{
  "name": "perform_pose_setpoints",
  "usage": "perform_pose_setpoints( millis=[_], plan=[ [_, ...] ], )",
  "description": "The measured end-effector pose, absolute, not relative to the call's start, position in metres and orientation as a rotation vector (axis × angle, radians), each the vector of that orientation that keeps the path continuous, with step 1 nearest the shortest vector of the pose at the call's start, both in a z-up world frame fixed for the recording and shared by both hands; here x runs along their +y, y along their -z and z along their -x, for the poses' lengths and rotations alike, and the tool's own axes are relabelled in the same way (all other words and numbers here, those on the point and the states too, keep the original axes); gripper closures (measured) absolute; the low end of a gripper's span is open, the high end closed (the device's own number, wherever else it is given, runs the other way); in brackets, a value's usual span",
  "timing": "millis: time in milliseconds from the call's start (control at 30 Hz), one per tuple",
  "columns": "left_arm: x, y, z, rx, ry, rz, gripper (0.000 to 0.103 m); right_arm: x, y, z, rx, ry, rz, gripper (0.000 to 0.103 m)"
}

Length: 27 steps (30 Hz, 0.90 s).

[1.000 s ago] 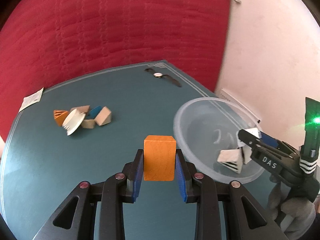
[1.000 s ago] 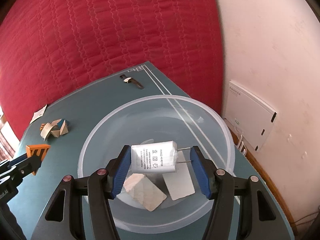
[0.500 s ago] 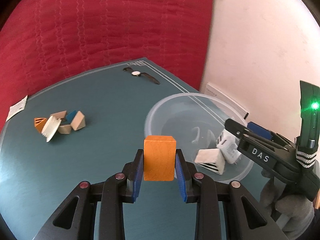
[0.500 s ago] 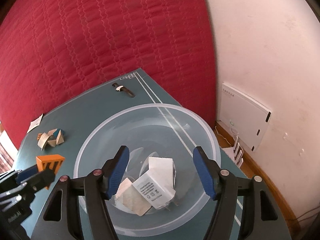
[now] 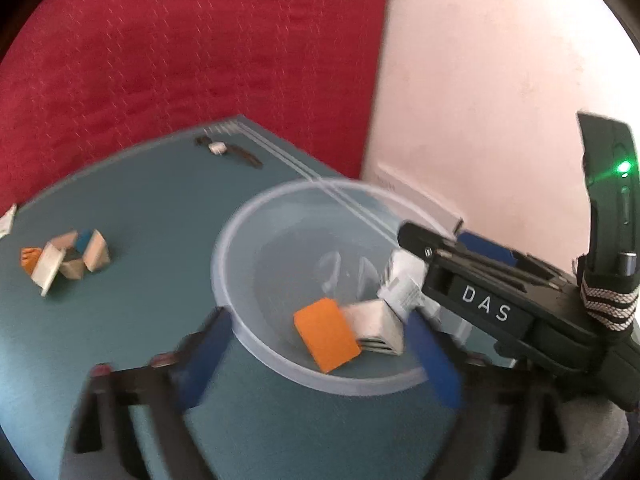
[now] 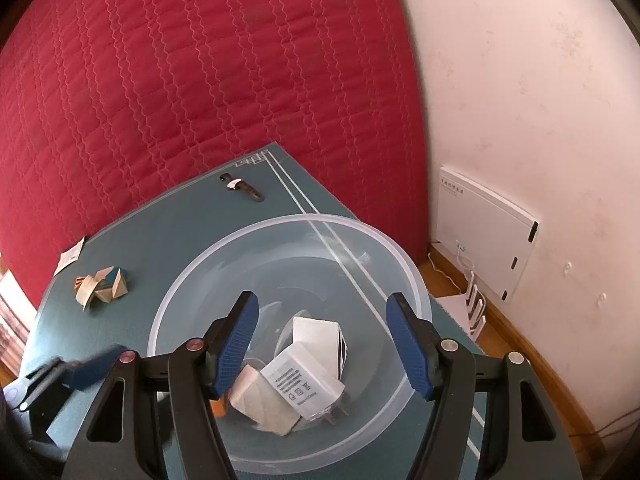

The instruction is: Organize rigid objects

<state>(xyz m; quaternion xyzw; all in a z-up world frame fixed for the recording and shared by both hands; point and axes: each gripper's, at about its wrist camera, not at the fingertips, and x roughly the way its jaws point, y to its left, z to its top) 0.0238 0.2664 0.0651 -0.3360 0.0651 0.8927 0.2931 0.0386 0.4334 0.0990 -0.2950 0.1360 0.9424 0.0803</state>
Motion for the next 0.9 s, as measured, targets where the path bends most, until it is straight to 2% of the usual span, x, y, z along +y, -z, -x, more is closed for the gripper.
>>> perform_pose_setpoints(
  millis=[167, 367, 900],
  plan=[
    [0.261, -0.064, -0.023, 0.214, -2.416, 0.876, 0.008, 0.433, -0.099, -0.039, 0.405, -2.82, 0.889, 0.036],
    [0.251, -0.057, -0.018, 0.187, -2.454, 0.937, 0.0, 0.427, -0.101, -0.043, 0.392, -2.83, 0.887, 0.036],
    [0.204, -0.057, 0.002, 0.085, -2.58, 1.002, 0.0, 0.404, -0.105, -0.049, 0.374, -2.876, 0.911, 0.036]
  ],
)
